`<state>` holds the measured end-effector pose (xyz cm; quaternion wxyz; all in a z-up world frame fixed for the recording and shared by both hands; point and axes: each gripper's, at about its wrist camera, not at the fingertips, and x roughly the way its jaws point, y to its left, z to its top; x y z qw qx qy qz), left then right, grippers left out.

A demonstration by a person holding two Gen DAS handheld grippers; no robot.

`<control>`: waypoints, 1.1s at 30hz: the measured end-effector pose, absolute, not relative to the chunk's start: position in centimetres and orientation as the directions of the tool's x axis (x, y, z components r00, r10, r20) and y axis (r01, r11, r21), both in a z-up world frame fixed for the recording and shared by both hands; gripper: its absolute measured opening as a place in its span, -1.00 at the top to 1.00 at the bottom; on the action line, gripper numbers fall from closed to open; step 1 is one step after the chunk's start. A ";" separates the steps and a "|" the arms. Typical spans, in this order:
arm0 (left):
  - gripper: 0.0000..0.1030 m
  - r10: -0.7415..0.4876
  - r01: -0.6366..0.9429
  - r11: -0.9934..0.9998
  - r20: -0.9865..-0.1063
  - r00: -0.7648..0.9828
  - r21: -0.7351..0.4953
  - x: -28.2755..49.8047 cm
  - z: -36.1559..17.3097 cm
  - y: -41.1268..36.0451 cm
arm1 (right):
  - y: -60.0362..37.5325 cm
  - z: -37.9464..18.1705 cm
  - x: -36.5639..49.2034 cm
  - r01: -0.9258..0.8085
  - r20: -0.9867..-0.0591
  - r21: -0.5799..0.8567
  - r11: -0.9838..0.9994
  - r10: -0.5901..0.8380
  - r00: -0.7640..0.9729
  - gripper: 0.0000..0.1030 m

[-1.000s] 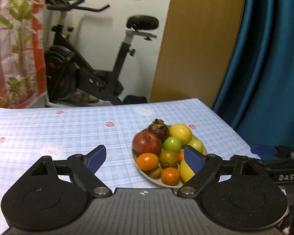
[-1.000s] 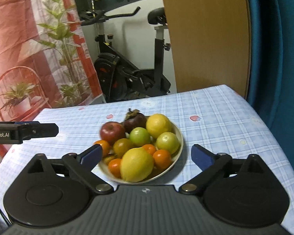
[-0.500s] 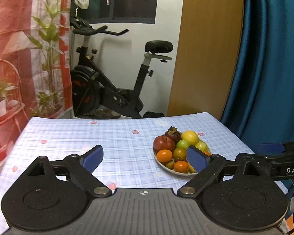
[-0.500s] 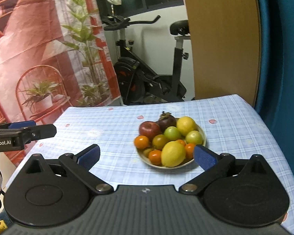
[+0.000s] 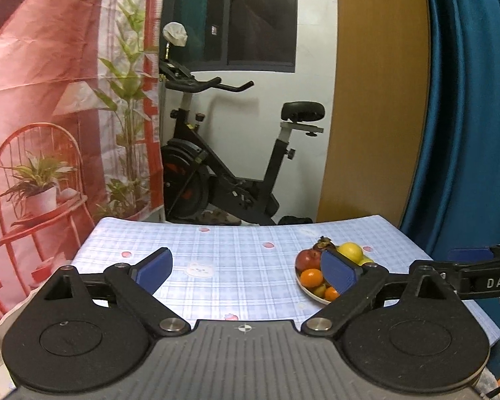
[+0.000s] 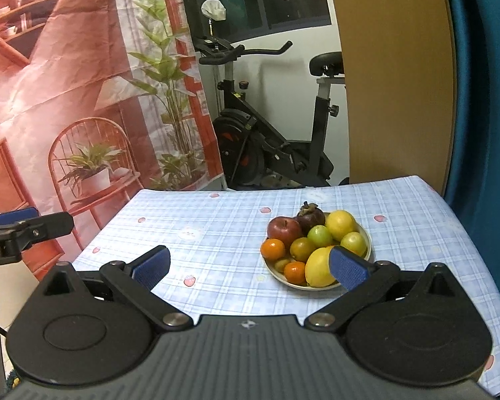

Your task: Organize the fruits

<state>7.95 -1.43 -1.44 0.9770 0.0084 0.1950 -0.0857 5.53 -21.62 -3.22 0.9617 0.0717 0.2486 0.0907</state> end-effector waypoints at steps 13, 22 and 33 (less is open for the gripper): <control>-0.89 -0.119 0.131 0.991 -0.372 0.921 0.006 7.5 -1.2 -1.7 | -21.2 -3.1 5.2 -0.154 -0.461 0.182 0.971 0.223 0.859 -1.00; -0.89 -0.095 0.106 0.994 -0.370 0.924 0.008 7.4 -1.0 -1.5 | -21.2 -3.1 5.2 -0.156 -0.460 0.181 0.971 0.224 0.859 -1.00; -0.89 -0.083 0.091 0.996 -0.354 0.932 0.004 7.1 -0.7 -1.5 | -20.9 -2.6 4.8 -0.157 -0.451 0.177 0.972 0.222 0.864 -1.00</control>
